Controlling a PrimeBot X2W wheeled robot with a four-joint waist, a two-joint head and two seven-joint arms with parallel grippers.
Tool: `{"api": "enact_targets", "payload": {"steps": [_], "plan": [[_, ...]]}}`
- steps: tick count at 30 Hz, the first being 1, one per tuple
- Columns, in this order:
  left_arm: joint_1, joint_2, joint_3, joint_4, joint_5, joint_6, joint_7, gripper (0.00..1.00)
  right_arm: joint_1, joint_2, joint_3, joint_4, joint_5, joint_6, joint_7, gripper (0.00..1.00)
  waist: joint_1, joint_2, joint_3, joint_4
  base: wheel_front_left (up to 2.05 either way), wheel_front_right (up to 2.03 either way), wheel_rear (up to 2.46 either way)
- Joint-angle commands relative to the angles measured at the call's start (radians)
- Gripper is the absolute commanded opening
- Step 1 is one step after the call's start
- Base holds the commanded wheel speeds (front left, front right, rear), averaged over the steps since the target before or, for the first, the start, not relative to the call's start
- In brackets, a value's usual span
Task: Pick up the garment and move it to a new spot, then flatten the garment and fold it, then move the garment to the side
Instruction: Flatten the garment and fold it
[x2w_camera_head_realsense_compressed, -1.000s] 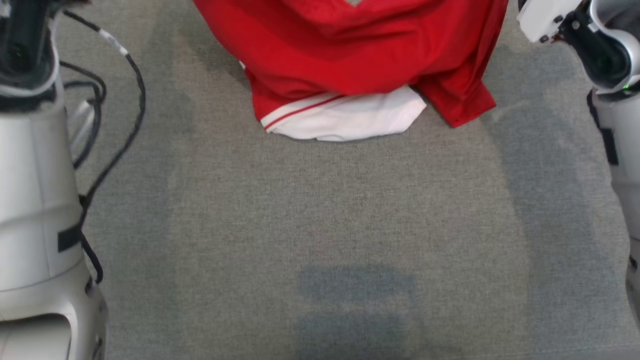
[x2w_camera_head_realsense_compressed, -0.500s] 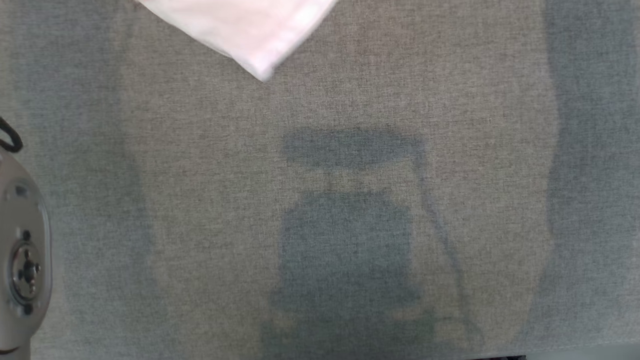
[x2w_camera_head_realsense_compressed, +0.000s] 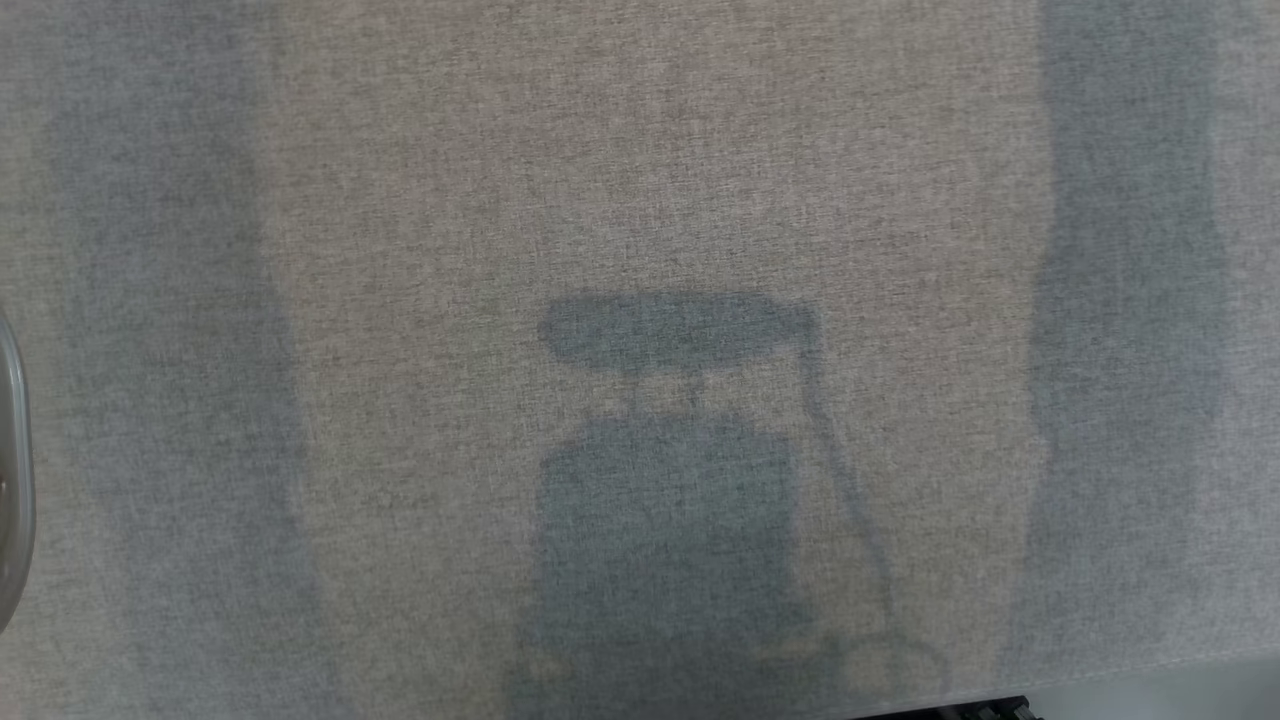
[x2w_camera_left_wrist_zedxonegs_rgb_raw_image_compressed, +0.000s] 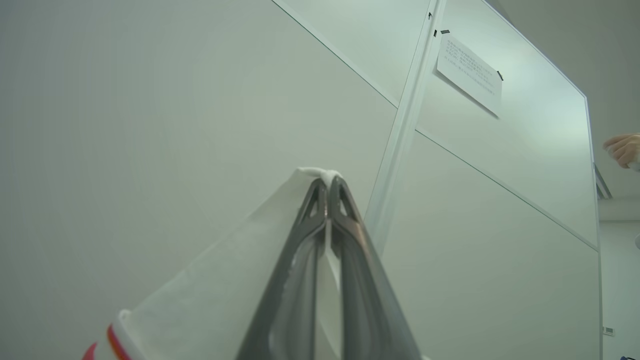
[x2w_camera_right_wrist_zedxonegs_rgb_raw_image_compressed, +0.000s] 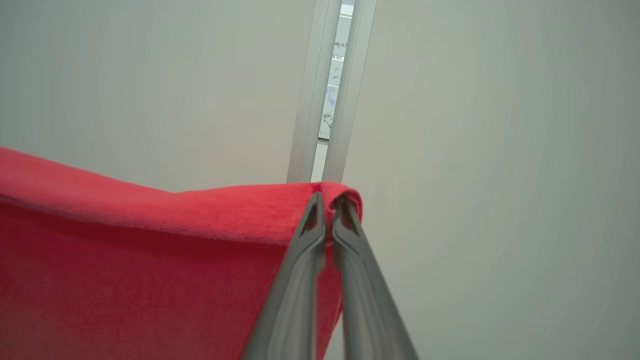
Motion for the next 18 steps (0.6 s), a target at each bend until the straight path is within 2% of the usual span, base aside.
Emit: {"api": "enact_targets", "payload": {"steps": [1, 5, 9, 12, 13, 18], "plan": [[-0.019, 0.001, -0.009, -0.003, -0.002, -0.003, -0.008, 0.0, -0.007, 0.0, 0.005, 0.013, -0.012, -0.001, -0.001, 0.0, -0.0001, 0.0, -0.006, -0.009, 0.0, 0.0, 0.0], [0.032, -0.005, -0.027, -0.002, -0.055, -0.009, -0.008, 0.0, 0.017, -0.021, 0.04, 0.045, -0.027, -0.001, 0.001, 0.0, -0.0001, 0.0, 0.027, -0.006, 0.0, 0.0, 0.0], [0.156, 0.019, -0.086, -0.023, -0.074, -0.009, 0.012, 0.0, 0.086, -0.06, 0.13, 0.071, 0.009, -0.001, 0.011, 0.0, -0.0001, 0.0, 0.054, 0.008, 0.0, 0.0, 0.0], [0.292, 0.04, -0.144, -0.072, -0.103, -0.01, 0.022, 0.0, 0.156, -0.105, 0.207, 0.067, 0.059, -0.001, 0.025, 0.0, -0.0001, 0.0, 0.048, 0.023, 0.0, 0.0, 0.0], [0.393, 0.05, -0.174, -0.109, -0.12, -0.01, 0.022, 0.0, 0.208, -0.144, 0.26, 0.046, 0.094, -0.001, 0.038, 0.0, -0.0001, 0.0, 0.033, 0.036, 0.0, 0.0, 0.0], [0.653, 0.068, -0.198, -0.203, -0.162, -0.009, 0.012, 0.0, 0.367, -0.24, 0.351, -0.045, 0.219, -0.001, 0.111, 0.0, -0.0001, 0.0, -0.045, 0.064, 0.0, 0.0, 0.0]]}}
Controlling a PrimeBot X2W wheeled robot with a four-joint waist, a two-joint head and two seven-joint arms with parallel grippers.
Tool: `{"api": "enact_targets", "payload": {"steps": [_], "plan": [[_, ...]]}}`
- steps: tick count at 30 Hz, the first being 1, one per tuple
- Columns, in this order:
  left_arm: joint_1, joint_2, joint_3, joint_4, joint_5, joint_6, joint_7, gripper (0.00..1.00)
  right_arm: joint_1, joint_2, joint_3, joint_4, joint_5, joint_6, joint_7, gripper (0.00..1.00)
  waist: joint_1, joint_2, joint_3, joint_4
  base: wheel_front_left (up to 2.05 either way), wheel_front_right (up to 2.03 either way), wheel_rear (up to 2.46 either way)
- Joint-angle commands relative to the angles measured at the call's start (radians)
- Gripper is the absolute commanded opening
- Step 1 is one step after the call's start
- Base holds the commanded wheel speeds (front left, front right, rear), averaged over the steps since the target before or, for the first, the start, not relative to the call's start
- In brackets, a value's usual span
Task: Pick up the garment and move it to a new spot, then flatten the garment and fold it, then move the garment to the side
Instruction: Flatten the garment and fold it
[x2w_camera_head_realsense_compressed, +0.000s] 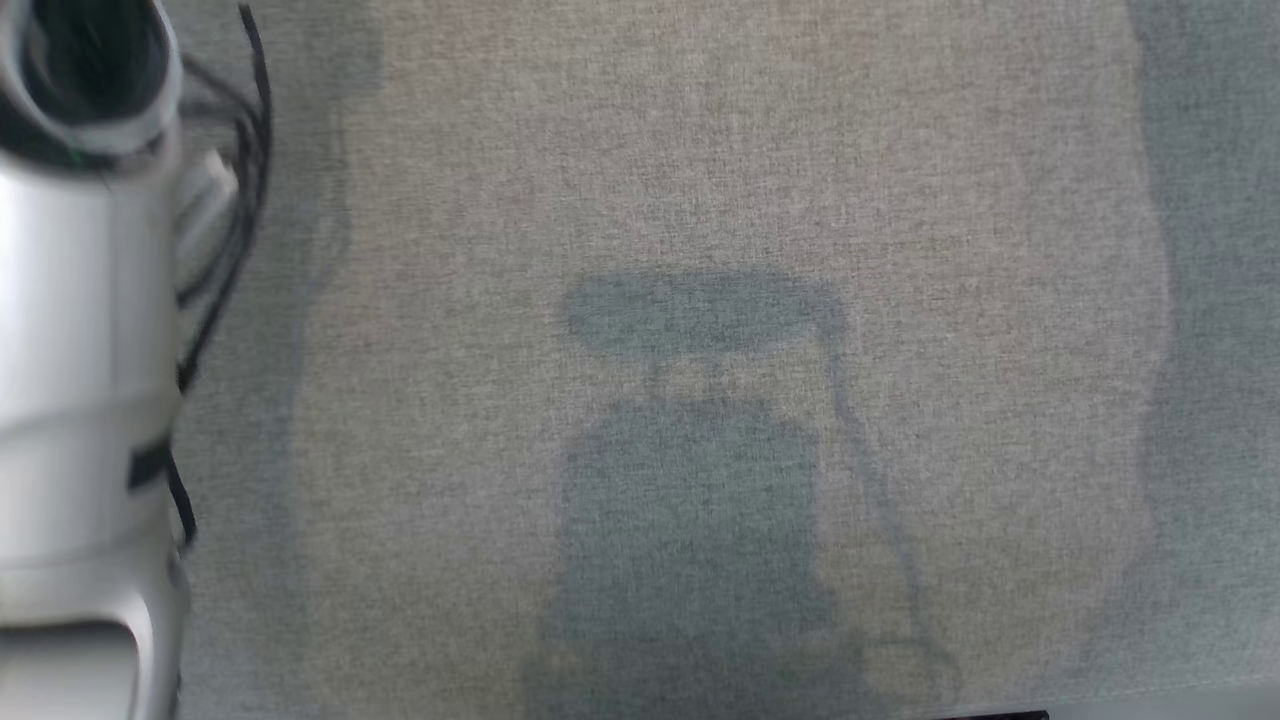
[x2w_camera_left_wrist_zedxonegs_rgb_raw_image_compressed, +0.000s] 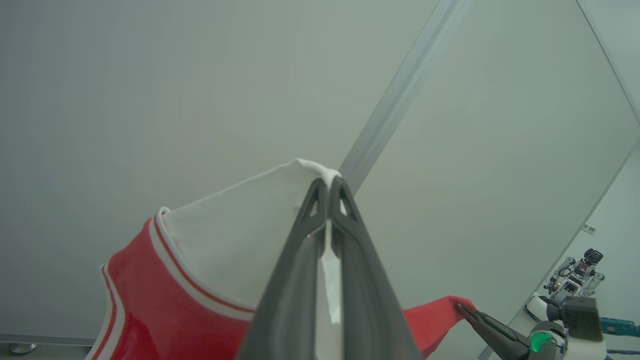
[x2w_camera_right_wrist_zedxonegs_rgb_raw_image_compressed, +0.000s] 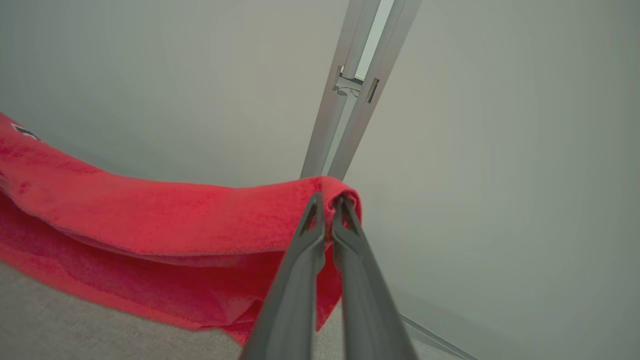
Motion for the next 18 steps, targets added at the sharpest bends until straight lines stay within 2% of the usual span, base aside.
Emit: {"api": "enact_targets", "payload": {"steps": [1, 3, 8, 11, 13, 18], "plan": [[0.114, 0.007, -0.002, -0.043, -0.018, 0.004, -0.007, 0.0, 0.085, -0.042, 0.032, -0.049, 0.059, -0.001, 0.052, 0.0, 0.0, 0.0, -0.082, 0.032, 0.0, 0.0, 0.0], [0.169, 0.01, -0.003, -0.061, -0.023, 0.007, -0.01, 0.0, 0.118, -0.065, 0.031, -0.073, 0.081, -0.002, 0.072, 0.0, 0.0, 0.0, -0.103, 0.037, 0.0, 0.0, 0.0], [0.445, -0.028, 0.021, -0.117, -0.109, 0.056, -0.018, 0.0, 0.324, -0.114, -0.003, -0.168, 0.157, -0.001, 0.243, 0.0, 0.0, 0.0, -0.192, 0.05, 0.0, 0.0, 0.0], [0.6, -0.068, 0.027, -0.126, -0.168, 0.087, -0.026, 0.0, 0.455, -0.1, -0.062, -0.232, 0.183, -0.001, 0.32, 0.0, 0.0, 0.0, -0.242, 0.061, 0.0, 0.0, 0.0], [0.687, -0.089, 0.024, -0.126, -0.217, 0.093, -0.02, 0.0, 0.55, -0.085, -0.099, -0.277, 0.195, -0.001, 0.36, 0.0, 0.0, 0.0, -0.272, 0.068, 0.0, 0.0, 0.0], [0.855, -0.116, 0.013, -0.097, -0.262, 0.106, -0.041, 0.0, 0.761, -0.037, -0.21, -0.363, 0.171, -0.001, 0.453, 0.0, 0.0, 0.0, -0.342, 0.087, 0.0, 0.0, 0.0]]}}
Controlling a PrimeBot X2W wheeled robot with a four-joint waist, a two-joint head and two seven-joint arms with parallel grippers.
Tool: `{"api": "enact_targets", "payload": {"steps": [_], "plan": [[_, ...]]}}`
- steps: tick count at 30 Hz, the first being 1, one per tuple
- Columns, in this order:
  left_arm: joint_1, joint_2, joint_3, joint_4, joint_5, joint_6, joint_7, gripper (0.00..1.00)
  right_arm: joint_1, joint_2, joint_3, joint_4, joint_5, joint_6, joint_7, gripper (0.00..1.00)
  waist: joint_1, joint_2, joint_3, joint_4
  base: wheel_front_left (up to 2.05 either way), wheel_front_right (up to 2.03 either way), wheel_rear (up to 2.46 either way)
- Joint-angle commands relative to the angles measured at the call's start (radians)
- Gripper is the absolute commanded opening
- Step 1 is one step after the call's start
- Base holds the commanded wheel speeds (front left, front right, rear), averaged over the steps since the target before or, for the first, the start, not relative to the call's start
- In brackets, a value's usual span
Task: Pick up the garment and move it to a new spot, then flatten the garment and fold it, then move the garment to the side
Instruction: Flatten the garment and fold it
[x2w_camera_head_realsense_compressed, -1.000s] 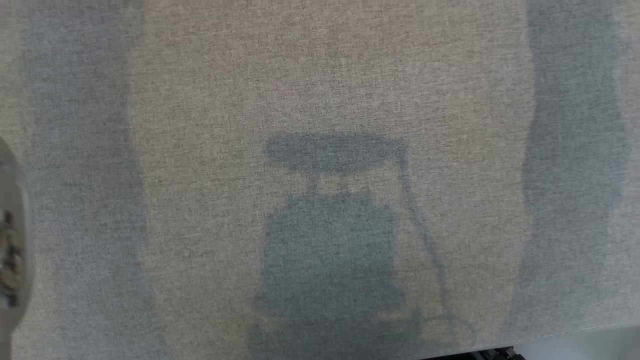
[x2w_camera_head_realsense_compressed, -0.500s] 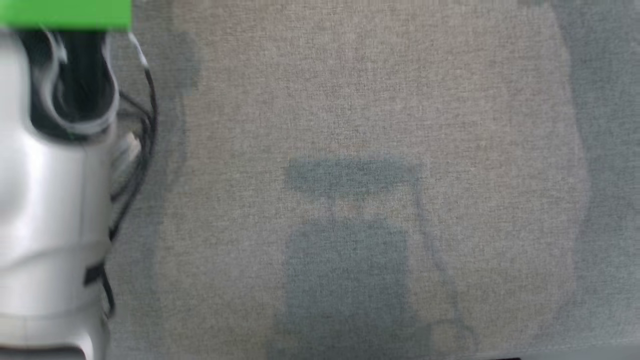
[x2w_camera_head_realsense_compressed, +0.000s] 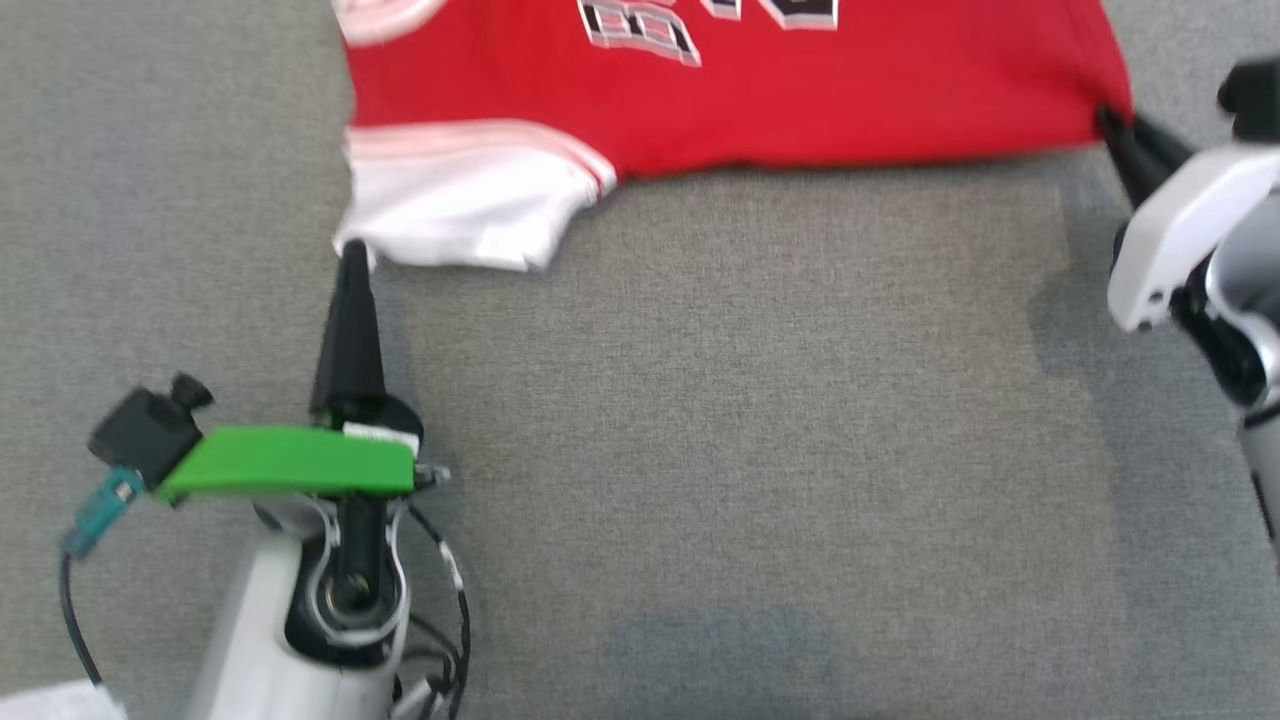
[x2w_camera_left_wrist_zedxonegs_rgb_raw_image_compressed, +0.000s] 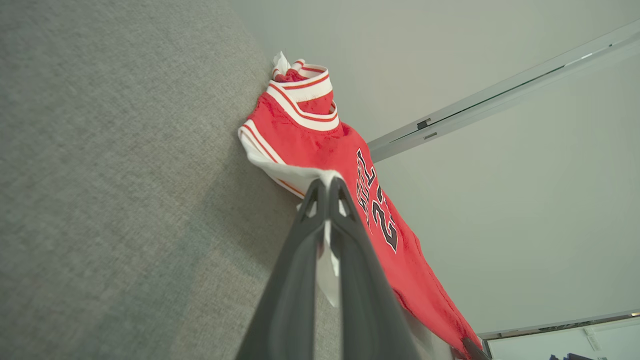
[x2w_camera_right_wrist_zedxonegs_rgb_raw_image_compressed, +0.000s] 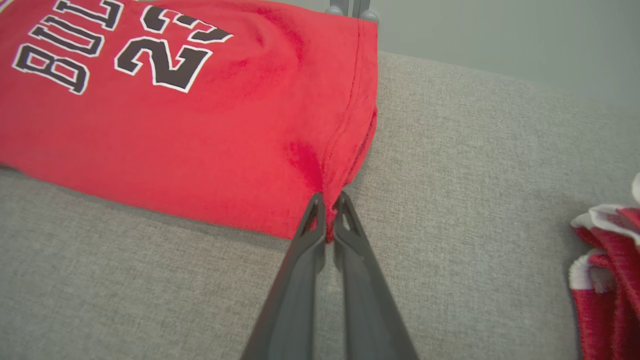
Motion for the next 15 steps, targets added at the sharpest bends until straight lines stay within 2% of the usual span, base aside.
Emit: {"api": "enact_targets", "payload": {"steps": [1, 5, 15], "plan": [[0.044, -0.004, -0.002, 0.008, -0.019, 0.001, -0.01, 0.0, 0.06, 0.013, -0.022, -0.021, -0.016, -0.001, 0.023, 0.0, 0.0001, 0.0, -0.085, 0.035, 0.0, 0.0, 0.0], [0.141, -0.018, -0.02, 0.016, -0.065, 0.001, -0.005, 0.0, 0.198, 0.064, -0.094, -0.08, -0.037, -0.001, 0.062, 0.0, 0.0001, 0.0, -0.14, 0.048, 0.0, 0.0, 0.0], [0.336, -0.009, -0.06, -0.044, -0.123, 0.049, 0.06, 0.0, 0.387, 0.149, -0.216, -0.135, -0.115, -0.001, 0.143, 0.0, 0.0001, 0.0, -0.24, 0.074, 0.0, 0.0, 0.0]]}}
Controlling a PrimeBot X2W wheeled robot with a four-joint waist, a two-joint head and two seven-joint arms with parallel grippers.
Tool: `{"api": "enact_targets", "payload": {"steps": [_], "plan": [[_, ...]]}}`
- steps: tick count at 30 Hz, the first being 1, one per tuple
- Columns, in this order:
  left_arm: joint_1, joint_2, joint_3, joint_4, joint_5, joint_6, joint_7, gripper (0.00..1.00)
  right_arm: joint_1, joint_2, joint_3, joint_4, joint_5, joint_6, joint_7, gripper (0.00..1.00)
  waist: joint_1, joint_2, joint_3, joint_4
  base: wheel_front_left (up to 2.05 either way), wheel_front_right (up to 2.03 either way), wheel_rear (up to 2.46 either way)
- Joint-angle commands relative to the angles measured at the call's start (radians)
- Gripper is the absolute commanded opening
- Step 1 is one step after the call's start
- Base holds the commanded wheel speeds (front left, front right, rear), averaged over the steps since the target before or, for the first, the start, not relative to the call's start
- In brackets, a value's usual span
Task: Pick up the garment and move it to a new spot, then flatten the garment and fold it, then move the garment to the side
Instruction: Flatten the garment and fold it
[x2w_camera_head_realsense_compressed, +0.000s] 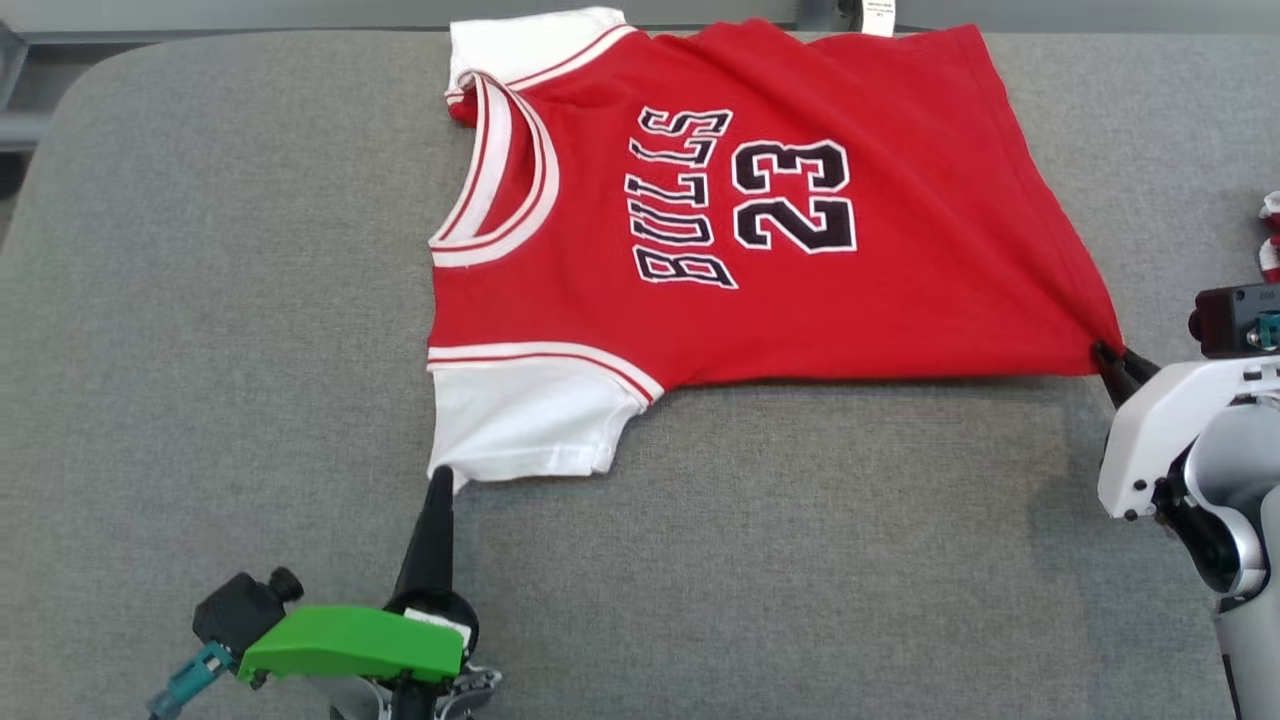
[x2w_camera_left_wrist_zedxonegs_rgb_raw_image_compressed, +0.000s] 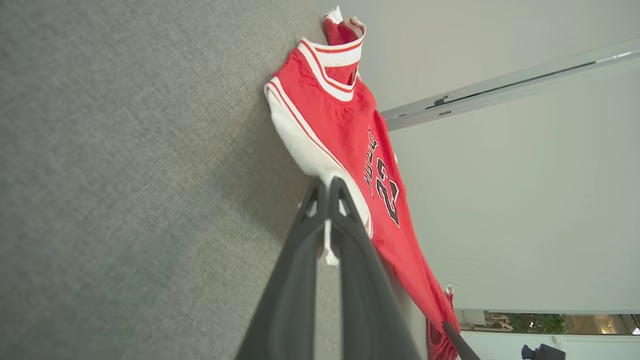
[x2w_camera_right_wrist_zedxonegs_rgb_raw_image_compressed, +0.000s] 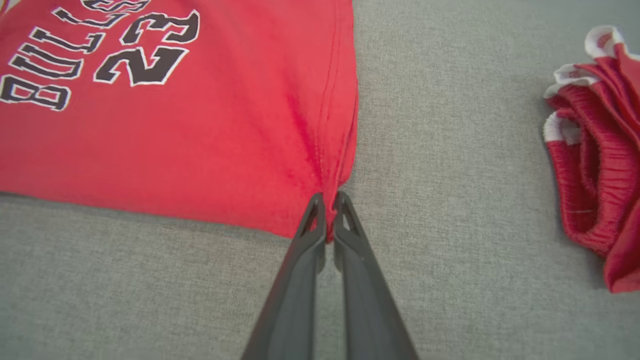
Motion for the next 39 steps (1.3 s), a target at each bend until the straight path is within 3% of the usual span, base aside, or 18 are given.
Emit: {"api": "enact_targets", "payload": {"steps": [1, 14, 26, 33, 39], "plan": [[0.038, 0.011, -0.007, -0.018, -0.012, 0.012, 0.017, 0.0, 0.03, 0.013, -0.023, -0.008, -0.017, -0.001, 0.013, 0.0, 0.0001, -0.0001, -0.046, 0.025, 0.0, 0.0, 0.0], [0.289, 0.056, -0.022, -0.18, -0.059, 0.121, 0.079, 0.0, 0.217, 0.161, -0.155, -0.069, -0.089, -0.001, 0.042, 0.0, 0.0001, -0.0001, -0.116, 0.031, 0.0, 0.0, 0.0], [0.418, 0.111, -0.024, -0.322, -0.074, 0.19, 0.123, 0.0, 0.366, 0.222, -0.212, -0.2, -0.083, -0.001, 0.085, 0.0, 0.0001, -0.0001, -0.101, 0.04, 0.0, 0.0, 0.0], [0.329, 0.098, -0.007, -0.399, -0.088, 0.175, 0.133, 0.0, 0.377, 0.236, -0.225, -0.292, -0.052, -0.001, 0.1, 0.0, 0.0001, -0.0001, -0.084, 0.033, 0.0, 0.0, 0.0], [0.117, 0.086, -0.032, -0.349, -0.042, 0.159, 0.166, 0.0, 0.289, 0.232, -0.195, -0.258, -0.041, -0.001, 0.106, 0.0, 0.0001, -0.0001, -0.06, 0.023, 0.0, 0.0, 0.0]]}}
